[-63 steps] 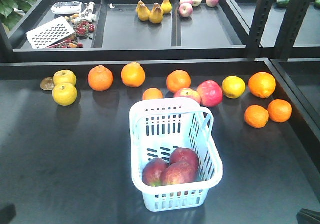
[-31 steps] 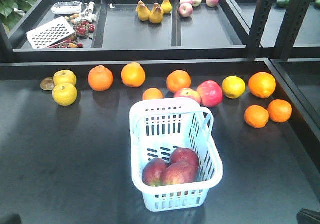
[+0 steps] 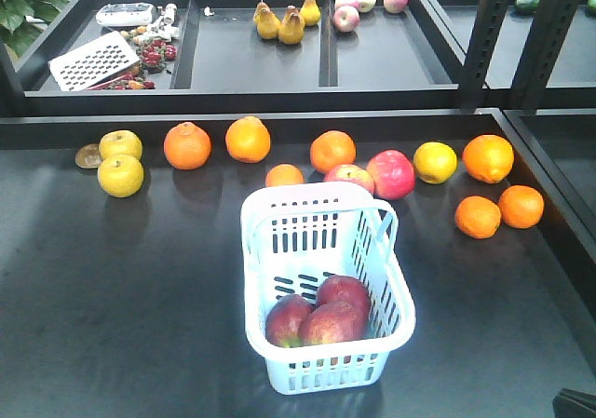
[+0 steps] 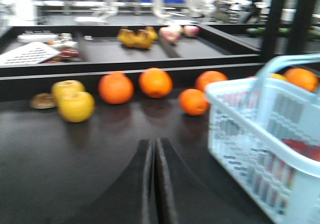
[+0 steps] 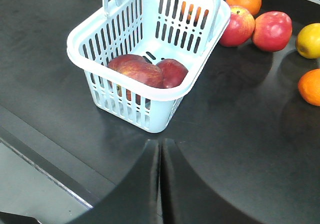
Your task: Pick three apples into basket with both arms
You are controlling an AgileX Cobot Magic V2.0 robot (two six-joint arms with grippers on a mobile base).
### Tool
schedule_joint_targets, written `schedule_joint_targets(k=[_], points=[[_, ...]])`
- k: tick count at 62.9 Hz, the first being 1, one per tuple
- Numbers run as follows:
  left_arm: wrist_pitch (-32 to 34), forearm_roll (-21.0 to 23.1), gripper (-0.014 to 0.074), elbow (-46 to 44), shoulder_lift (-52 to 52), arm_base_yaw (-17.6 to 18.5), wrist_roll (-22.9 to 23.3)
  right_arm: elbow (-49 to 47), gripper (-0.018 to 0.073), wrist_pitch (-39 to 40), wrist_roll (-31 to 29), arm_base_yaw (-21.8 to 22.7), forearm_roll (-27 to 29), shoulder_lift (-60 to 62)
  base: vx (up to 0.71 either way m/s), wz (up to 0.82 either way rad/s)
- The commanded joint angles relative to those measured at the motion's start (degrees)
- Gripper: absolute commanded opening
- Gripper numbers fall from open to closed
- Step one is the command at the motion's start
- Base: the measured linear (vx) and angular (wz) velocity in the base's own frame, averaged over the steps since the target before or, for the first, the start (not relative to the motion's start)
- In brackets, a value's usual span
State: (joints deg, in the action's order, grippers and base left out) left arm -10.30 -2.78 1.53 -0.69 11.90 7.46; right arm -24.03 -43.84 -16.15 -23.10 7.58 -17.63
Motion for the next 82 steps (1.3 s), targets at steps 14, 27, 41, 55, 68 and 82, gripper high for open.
schedule_joint_targets(k=[14,27,41,55,68,82], points=[[4.4,0.1,-0.0006,0.4,-0.9,-9.4,0.5,-1.5,-0.0008,3.6,-0.1,0.0,0.1,-0.5,0.00,0.00],[4.5,0.3,-0.0006,0.4,-0.9,-9.9,2.5,-1.5,-0.0008,3.6,-0.1,0.0,0.1,-0.5,0.00,0.00],[4.5,0.3,-0.0006,0.3,-0.9,-10.0,2.5,-1.5,-0.0008,3.6,-0.1,0.0,0.1,-0.5,0.00,0.00],[4.4,0.3,-0.0006,0.3,-0.9,-10.0,2.5,-1.5,-0.0008,3.6,-0.1,0.0,0.1,-0.5,0.00,0.00],[4.4,0.3,-0.0006,0.3,-0.9,-10.0,2.5,-1.5,-0.0008,3.6,-0.1,0.0,0.1,-0.5,0.00,0.00],[4.4,0.3,-0.0006,0.3,-0.9,-10.0,2.5,-1.5,-0.0008,3.6,-0.1,0.0,0.1,-0.5,0.00,0.00]])
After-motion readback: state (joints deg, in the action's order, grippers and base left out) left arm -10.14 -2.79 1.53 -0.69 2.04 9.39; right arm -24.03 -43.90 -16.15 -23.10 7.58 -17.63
